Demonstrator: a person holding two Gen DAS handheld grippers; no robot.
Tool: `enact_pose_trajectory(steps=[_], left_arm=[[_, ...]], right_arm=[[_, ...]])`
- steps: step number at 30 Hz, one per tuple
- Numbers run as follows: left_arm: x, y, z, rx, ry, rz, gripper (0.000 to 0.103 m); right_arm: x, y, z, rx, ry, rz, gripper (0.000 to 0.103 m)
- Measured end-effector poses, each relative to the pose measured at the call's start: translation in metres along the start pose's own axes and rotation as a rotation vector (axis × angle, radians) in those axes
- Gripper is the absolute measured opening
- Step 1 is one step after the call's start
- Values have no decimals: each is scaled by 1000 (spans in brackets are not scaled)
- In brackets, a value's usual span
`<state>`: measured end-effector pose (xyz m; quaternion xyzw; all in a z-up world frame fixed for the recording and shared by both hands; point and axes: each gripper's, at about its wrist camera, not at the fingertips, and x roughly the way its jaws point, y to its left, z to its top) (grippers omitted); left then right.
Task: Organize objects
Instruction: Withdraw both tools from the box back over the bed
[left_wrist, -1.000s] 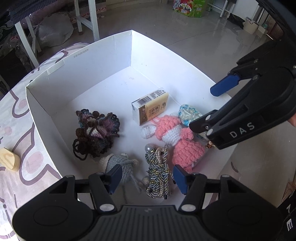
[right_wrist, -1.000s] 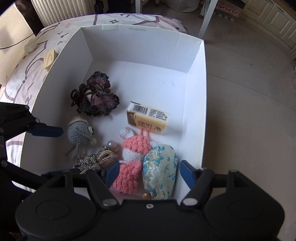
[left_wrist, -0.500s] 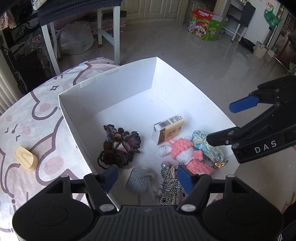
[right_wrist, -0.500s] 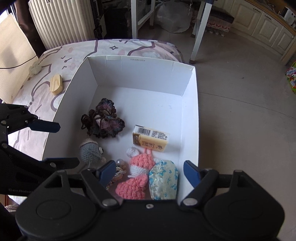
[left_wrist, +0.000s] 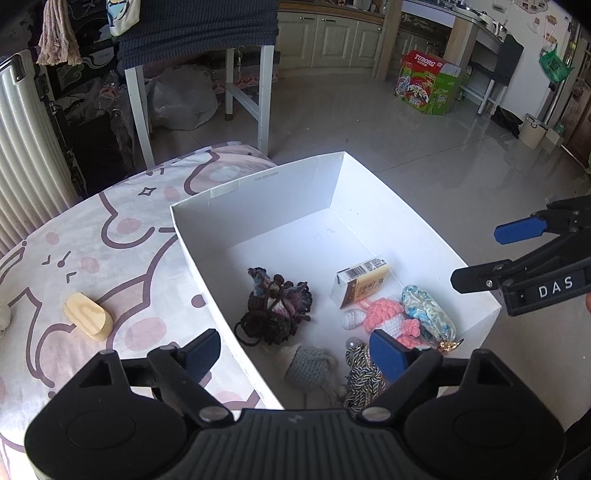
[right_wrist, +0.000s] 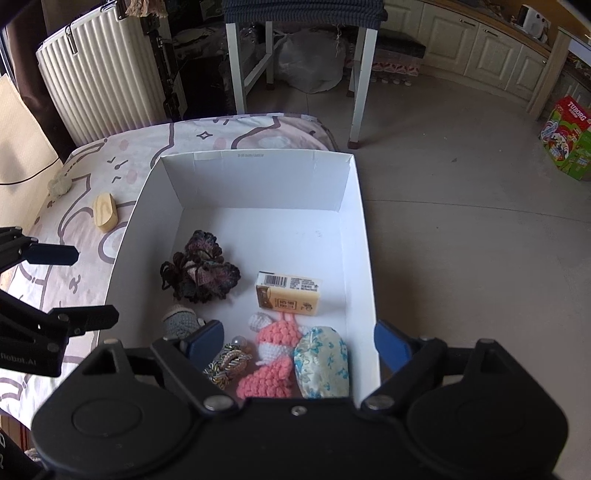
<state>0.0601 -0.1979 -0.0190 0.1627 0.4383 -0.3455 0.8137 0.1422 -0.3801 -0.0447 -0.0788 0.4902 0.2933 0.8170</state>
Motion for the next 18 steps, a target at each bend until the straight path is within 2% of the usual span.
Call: enact_pose_trajectory(steps=[5,10,18], left_arm=[[-10,9,-5,-19,-19,12,98],[-17,17,-10,-30,-33,29,101],[-25,34,-15,-57,-46,49,103]], right_arm=[[-6,9,-1,-8,-24,-18,98],[-9,21,-2,-37,-41,-24,103],[-10,32,-1,-39,-48,-30,103]])
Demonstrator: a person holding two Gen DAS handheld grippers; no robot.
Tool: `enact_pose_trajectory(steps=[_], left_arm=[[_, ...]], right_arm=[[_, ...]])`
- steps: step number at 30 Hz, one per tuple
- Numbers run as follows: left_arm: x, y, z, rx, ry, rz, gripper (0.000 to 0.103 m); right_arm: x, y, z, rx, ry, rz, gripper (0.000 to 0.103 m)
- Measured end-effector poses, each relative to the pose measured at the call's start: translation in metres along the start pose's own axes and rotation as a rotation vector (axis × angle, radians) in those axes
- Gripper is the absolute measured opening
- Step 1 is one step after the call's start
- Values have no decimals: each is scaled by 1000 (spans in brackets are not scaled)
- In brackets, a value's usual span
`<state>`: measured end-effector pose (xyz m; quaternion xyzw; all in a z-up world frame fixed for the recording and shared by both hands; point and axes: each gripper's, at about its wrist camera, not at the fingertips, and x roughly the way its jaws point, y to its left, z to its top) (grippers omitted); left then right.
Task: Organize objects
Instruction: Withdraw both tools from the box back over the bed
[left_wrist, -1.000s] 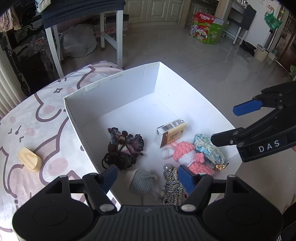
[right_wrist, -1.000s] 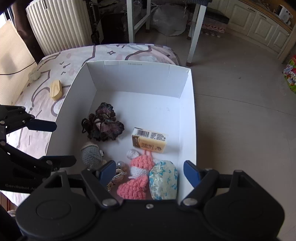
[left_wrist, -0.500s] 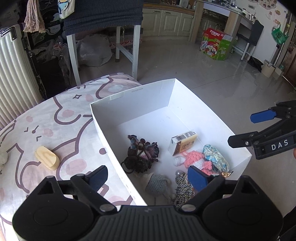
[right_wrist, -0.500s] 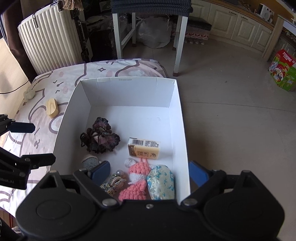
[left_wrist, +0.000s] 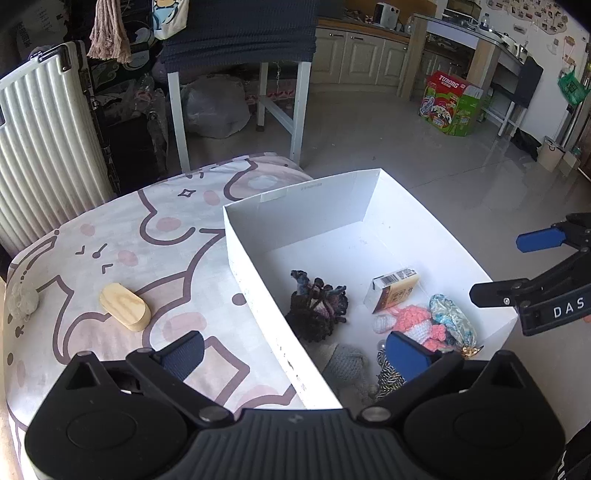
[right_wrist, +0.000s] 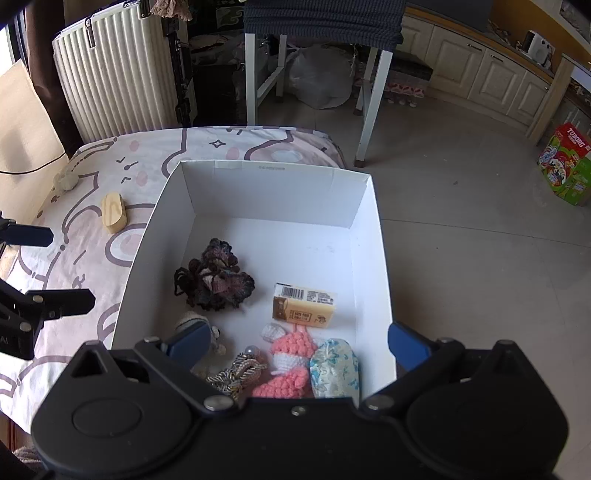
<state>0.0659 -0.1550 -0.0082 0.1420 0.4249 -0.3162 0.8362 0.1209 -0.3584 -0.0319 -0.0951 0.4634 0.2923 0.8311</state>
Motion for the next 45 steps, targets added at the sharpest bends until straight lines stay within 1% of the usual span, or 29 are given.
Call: enact_pose_trajectory(steps=[4,10,21,28,35,45], left_arm=[[-3,10,-1,-17,-3,8,103],[-9,30,-4,-62,-10,39,103],[-23,82,-13,-177,-25,129,103],[-36,104,-20,-225,-38,172,103],[-46,124,-29,-260,-40,223,103],[-58,158,-43,-339,-41,287,103]], right_arm=[[3,5,3,7,0,-2,103],[11,22,12,12,-8,9,103],[26,74,39,-37,-29,67,103],[33,105,50,-67,-40,100,103],[35,129,58,-75,-53,128,103],[42,157,66,-87,-65,155,103]])
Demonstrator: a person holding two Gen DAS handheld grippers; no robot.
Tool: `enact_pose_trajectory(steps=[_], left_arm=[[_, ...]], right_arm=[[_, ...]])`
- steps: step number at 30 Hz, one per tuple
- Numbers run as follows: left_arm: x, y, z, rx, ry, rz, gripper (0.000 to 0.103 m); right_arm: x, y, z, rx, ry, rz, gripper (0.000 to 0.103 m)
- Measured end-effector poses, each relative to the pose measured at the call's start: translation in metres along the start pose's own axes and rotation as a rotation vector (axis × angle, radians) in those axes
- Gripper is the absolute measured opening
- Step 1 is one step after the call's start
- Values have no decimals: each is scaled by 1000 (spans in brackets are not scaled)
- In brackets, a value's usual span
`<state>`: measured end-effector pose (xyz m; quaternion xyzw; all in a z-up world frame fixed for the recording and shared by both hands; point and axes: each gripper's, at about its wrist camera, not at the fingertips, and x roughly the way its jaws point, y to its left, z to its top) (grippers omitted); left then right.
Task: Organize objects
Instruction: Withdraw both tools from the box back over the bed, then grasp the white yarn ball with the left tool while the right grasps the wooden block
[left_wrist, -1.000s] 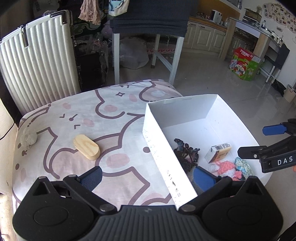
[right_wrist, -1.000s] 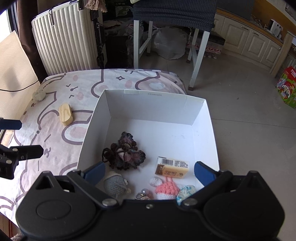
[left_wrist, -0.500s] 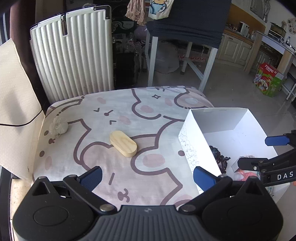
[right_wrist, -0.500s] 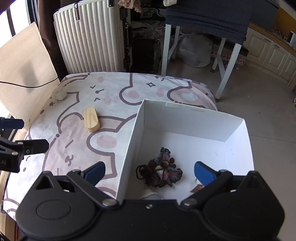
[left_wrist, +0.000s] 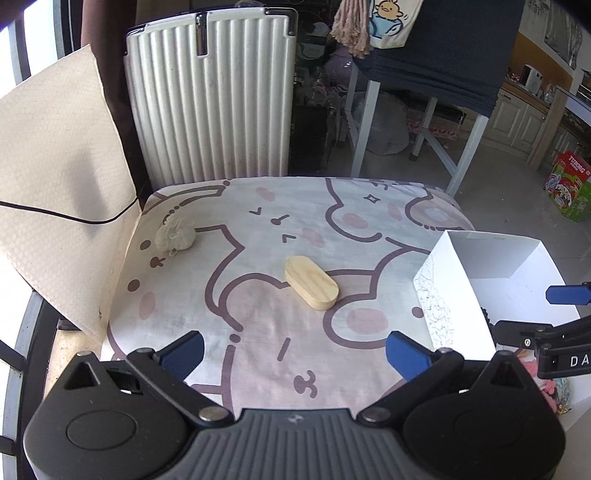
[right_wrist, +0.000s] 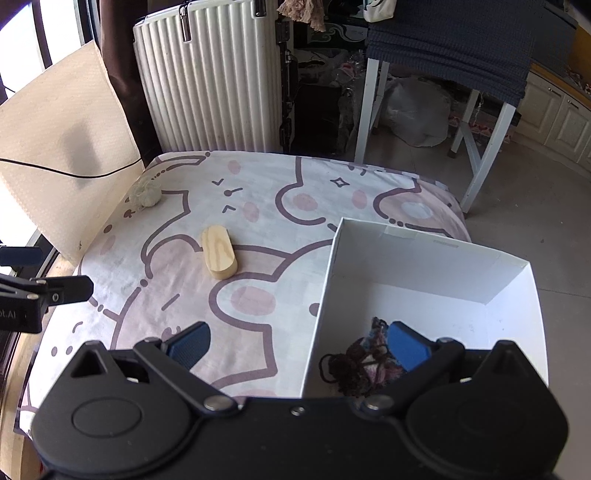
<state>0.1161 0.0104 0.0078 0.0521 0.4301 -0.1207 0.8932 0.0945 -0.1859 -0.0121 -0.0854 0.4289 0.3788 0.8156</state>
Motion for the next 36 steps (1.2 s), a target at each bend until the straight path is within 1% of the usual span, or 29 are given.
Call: enact_pose_trajectory(steps=[9,12,14,17,21,22,25,27,30,34,36], left_arm=[[6,32,-1,-93,4,69,103],[12,42,-1,-110,17,76,103],[16,50,-2,-128,15,96,103],[24,64,-3,-162,12,141,103],[35,79,-1,-173,4,179,101],[39,83,0,-178,2,185,101],[51,93,5,-201,-2,190,93],[60,99,10,-222,-3,193,91],[72,103,17,-231,-15,196,85],[91,110,27,-236,-33,180,78],[103,115,32,-230,-43,187,77]], right_arm=[[17,24,10,-17,-13,15,103],[25,29,14,11,-8,13,103],[31,33,16,16,-3,25,103],[42,44,19,-17,-14,8,103],[53,56,25,-67,-55,-7,103],[55,58,27,-72,-66,-7,103],[63,62,33,-75,-85,6,103],[70,65,35,-74,-92,17,103],[84,70,38,-88,-88,34,103],[106,73,44,-102,-77,25,103],[117,73,47,-95,-72,19,103]])
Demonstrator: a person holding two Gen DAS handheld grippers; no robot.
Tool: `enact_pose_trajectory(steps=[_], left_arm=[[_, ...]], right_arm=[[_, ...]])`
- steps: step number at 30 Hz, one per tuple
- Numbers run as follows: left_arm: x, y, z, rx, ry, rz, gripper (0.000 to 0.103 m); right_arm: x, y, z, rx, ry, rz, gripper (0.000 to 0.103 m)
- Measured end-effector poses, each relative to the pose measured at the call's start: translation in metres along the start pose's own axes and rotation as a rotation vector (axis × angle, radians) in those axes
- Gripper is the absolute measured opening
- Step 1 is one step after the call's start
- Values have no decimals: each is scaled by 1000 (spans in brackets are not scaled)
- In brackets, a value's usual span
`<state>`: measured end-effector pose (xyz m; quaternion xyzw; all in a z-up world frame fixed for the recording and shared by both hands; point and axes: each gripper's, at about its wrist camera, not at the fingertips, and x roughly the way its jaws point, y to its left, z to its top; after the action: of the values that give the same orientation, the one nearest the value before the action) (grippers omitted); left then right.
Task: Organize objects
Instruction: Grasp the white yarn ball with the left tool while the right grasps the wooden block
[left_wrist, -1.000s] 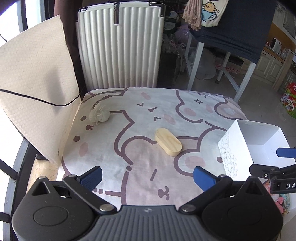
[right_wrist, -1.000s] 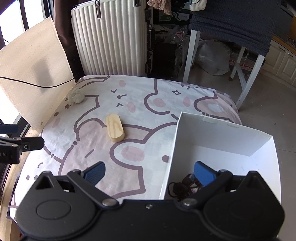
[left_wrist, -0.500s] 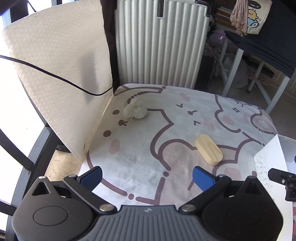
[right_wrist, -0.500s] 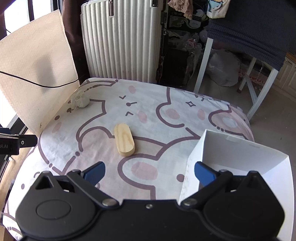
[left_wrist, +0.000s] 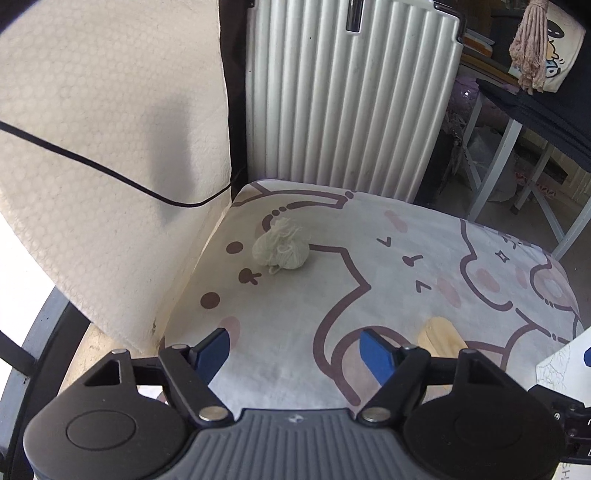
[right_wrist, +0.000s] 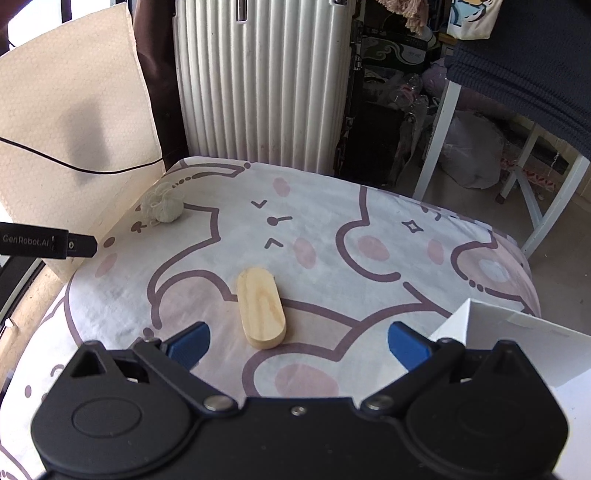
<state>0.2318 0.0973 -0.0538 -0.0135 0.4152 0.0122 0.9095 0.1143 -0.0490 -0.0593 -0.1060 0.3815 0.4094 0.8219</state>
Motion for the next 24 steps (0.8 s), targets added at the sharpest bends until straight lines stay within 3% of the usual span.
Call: enact_pose_trajectory(steps=[3,9,18,24], left_arm=[[19,3,9,10,-16,16,71],[57,9,26,61,-71,55,71],[128,7,33,70,-80,16,71],[158,7,43,37,-93,16,72]], right_arm=[[16,-2,2,7,-6,-9,103],[47,3,6,-33,-14,-15,103],[86,9,9,-48,6,28,103],[109,12,7,-40,61,65,90]])
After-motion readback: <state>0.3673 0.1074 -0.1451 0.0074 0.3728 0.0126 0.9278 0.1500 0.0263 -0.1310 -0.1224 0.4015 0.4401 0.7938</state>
